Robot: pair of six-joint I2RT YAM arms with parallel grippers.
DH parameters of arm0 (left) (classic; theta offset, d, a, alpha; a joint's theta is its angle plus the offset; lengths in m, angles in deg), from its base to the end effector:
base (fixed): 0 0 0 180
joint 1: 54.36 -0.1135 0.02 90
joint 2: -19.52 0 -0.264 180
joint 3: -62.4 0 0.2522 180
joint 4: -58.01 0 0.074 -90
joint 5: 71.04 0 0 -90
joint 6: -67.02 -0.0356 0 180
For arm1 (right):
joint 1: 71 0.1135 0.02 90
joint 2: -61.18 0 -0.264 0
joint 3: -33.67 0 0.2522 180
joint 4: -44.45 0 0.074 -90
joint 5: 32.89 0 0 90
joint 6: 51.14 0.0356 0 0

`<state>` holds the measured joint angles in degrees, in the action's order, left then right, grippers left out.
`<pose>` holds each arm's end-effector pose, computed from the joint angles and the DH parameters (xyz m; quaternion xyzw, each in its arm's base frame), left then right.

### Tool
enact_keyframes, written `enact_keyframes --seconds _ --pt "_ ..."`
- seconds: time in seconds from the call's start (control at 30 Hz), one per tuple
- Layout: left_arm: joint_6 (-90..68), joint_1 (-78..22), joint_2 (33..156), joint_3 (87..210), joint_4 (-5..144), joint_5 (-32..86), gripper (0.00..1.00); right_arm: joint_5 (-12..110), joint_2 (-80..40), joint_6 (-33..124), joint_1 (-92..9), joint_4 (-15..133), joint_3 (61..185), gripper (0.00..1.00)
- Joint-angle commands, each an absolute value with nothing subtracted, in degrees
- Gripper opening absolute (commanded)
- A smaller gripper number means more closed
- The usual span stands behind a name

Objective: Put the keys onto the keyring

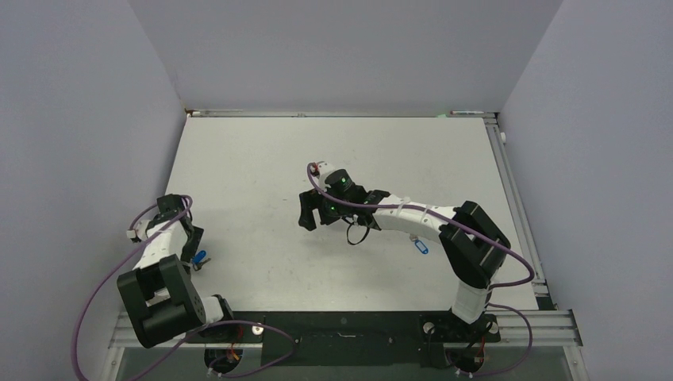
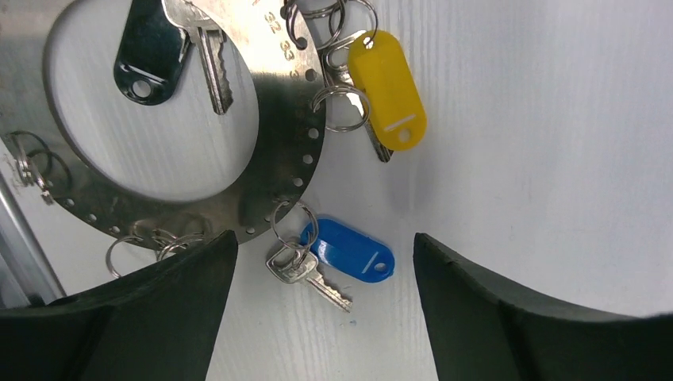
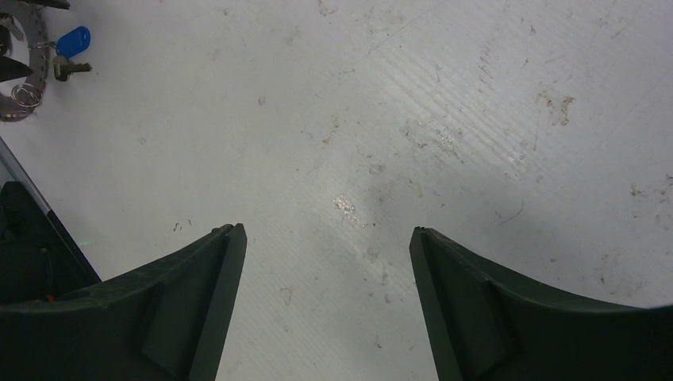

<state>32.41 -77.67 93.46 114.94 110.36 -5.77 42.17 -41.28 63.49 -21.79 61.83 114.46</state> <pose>0.1884 0.0974 0.1731 -0.6365 0.7286 0.1656 0.1913 0.2514 0.3054 0.2099 -0.2452 0.8627 0.3500 0.2704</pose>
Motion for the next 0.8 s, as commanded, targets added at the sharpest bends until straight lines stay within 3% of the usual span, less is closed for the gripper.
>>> enact_keyframes --seconds 0.0,0.3,0.37,0.47,0.5,0.67,0.77 --pt "39.8 -78.0 92.7 112.8 104.6 -5.4 0.76 41.6 -38.1 62.3 -21.4 60.9 113.6 0.78" --pt "41.7 -78.0 93.4 112.4 101.1 -5.6 0.54 41.4 -38.8 62.2 -21.5 61.1 113.4 0.78" --pt "41.8 -77.9 93.4 112.4 100.3 -5.3 0.40 41.4 -38.8 61.9 -21.5 61.3 113.5 0.78" --pt "41.5 -77.9 93.2 111.7 99.2 -4.3 0.03 41.6 -38.8 61.7 -21.5 61.6 113.4 0.78" --pt "41.6 -78.0 93.2 111.6 99.3 -3.8 0.00 41.7 -38.8 61.6 -21.4 61.8 113.3 0.78" --pt "42.0 -77.0 91.1 109.0 97.8 1.4 0.00 43.3 -38.1 61.1 -21.4 62.9 113.0 0.78" --pt "44.0 -70.3 89.2 107.3 96.3 2.3 0.00 46.6 -37.2 60.6 -21.8 64.7 113.2 0.78"
